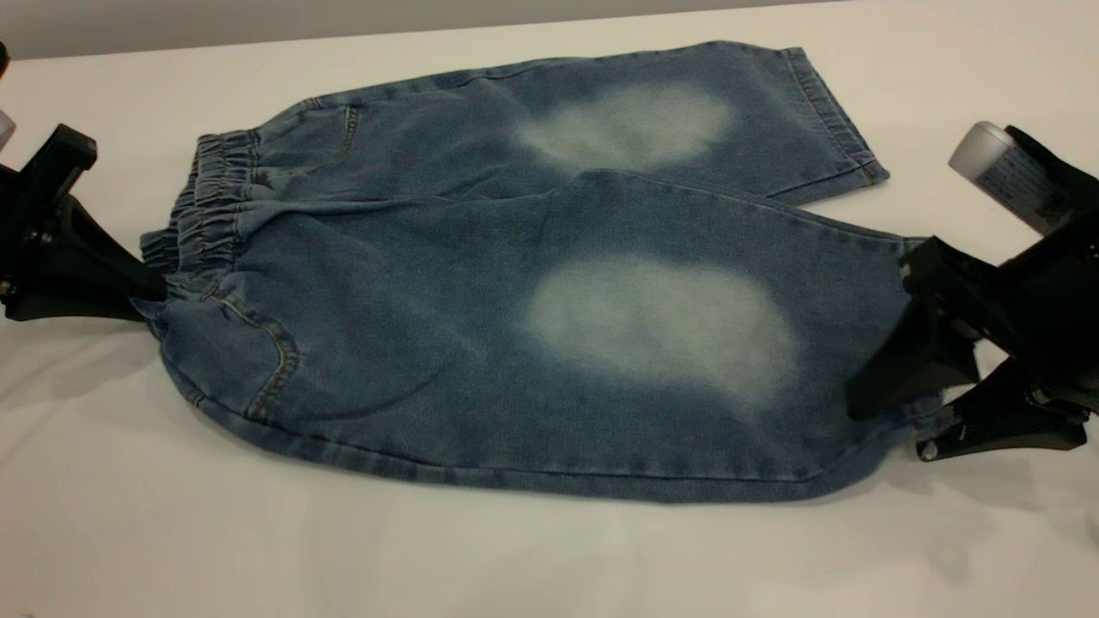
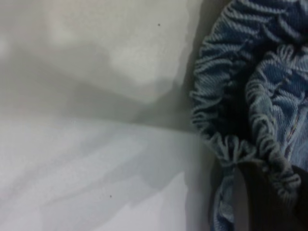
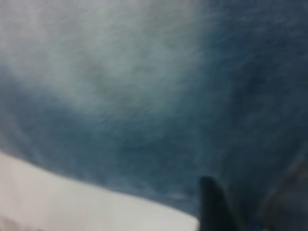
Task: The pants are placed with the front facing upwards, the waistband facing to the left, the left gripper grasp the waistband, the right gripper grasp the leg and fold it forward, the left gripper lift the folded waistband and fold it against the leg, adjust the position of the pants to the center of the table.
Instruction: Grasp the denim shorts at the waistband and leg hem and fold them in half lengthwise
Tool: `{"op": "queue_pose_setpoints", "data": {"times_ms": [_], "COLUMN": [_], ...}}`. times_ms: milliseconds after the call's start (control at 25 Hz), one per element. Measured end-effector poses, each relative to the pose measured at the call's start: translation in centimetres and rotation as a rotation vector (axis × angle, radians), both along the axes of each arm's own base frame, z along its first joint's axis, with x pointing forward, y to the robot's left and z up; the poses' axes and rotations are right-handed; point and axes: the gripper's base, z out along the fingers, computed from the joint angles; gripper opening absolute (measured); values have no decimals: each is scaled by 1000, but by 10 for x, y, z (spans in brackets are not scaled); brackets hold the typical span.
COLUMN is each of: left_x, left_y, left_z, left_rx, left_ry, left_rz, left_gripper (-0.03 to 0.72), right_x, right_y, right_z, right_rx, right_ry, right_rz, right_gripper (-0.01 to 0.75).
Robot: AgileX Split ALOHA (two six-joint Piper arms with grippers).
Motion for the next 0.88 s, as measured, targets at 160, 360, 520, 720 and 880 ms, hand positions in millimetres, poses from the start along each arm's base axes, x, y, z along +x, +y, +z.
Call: {"op": "queue_pose_setpoints", "data": {"times_ms": [160, 360, 520, 720, 880], "left_x": [0, -1, -2, -4, -12], "left_y": [0, 0, 0, 1, 2], "left_z": [0, 0, 3, 24, 42], "left_rx": [-1, -1, 4, 36, 81], "left_ry": [1, 2, -5, -8, -2], "left_rz": [-4, -8, -32, -46, -44], "left_gripper": [118, 118, 118, 118, 118], "right_x": [1, 2, -1, -7, -15], "right_y": [-2, -5, -5, -2, -5], "right_z": [-1, -3, -2, 8, 22], "right_rx": [-27, -66, -62, -36, -59], "right_ry": [-1, -4, -1, 16, 3], "right_rz": [-28, -27, 16, 60, 86], "right_gripper": [88, 14, 14, 14, 14]}}
